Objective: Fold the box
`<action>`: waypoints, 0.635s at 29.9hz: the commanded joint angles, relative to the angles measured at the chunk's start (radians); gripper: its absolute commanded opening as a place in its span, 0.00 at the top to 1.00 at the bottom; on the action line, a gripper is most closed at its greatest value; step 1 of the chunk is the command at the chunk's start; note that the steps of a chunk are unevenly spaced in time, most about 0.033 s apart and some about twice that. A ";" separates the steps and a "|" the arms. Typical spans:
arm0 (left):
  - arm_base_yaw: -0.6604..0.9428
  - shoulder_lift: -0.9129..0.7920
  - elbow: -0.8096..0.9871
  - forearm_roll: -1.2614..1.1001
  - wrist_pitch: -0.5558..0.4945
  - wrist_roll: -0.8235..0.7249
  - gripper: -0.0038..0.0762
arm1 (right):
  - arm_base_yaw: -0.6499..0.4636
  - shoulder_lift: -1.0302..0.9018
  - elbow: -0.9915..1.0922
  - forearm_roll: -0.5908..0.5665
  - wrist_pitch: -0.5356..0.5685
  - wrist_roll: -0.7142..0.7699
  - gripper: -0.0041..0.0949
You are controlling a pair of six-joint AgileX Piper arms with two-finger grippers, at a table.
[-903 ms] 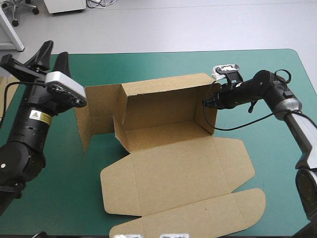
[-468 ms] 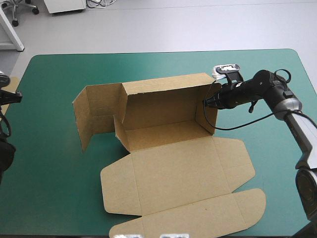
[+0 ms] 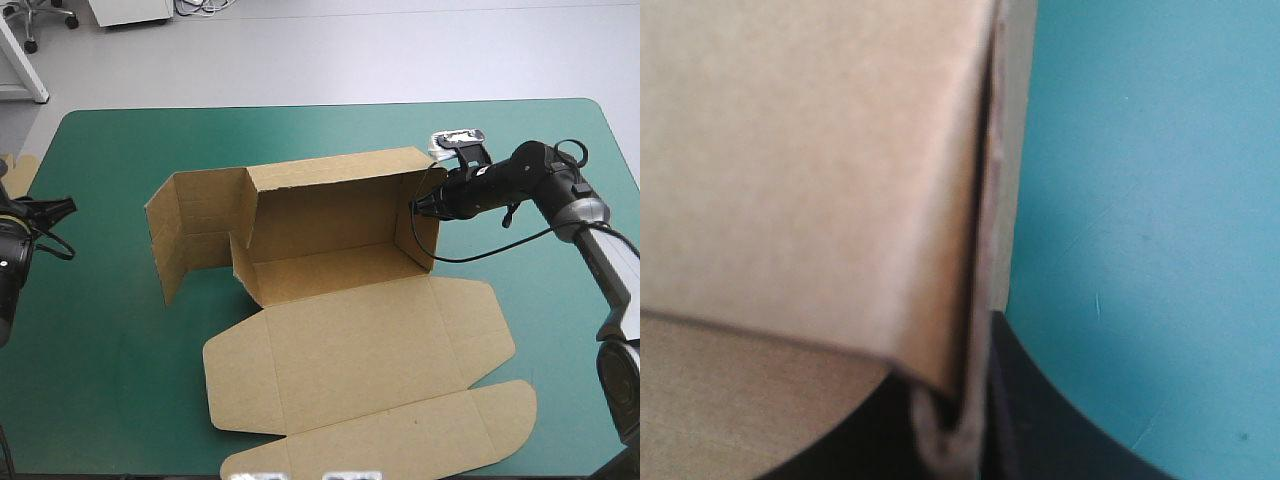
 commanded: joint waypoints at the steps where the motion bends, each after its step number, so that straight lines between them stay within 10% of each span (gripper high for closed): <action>1: -0.001 0.028 -0.025 -0.169 -0.023 0.127 0.65 | -0.006 -0.049 -0.033 0.030 0.014 0.022 0.97; 19: 0.097 0.110 -0.025 -0.675 0.109 0.646 0.79 | -0.006 -0.049 -0.245 -0.181 0.278 0.199 0.97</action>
